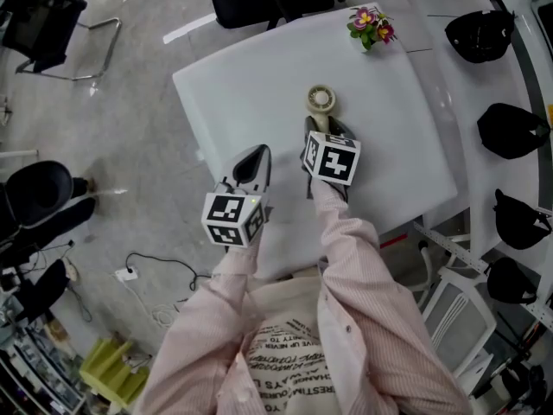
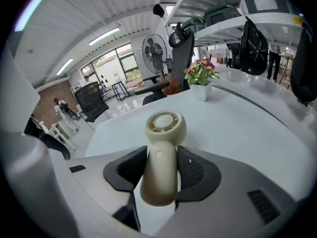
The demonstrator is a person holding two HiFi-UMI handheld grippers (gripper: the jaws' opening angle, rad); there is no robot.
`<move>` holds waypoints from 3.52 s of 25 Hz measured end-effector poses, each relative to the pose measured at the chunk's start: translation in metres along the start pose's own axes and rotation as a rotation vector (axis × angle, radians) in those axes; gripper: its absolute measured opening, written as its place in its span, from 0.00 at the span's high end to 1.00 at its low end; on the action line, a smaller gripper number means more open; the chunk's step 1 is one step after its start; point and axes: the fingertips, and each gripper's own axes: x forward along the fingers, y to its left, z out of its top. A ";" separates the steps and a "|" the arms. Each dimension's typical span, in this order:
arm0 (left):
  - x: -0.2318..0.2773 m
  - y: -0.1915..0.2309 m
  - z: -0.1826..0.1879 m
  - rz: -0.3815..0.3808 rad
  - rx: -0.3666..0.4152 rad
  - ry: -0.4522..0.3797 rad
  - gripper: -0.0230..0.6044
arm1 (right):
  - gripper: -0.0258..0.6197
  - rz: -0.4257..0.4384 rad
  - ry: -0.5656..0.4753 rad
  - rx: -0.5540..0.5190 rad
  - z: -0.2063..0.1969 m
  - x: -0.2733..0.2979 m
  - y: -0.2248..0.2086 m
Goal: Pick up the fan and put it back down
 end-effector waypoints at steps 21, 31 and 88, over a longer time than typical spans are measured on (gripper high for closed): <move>-0.062 -0.035 0.047 0.004 0.043 -0.130 0.96 | 0.67 0.268 -0.171 -0.126 0.043 -0.120 0.036; -0.101 -0.052 0.074 0.023 0.089 -0.206 0.96 | 0.67 0.375 -0.287 -0.151 0.082 -0.192 0.044; 0.014 -0.005 0.038 0.074 -0.016 -0.082 0.96 | 0.68 0.395 -0.184 -0.094 0.078 -0.044 0.010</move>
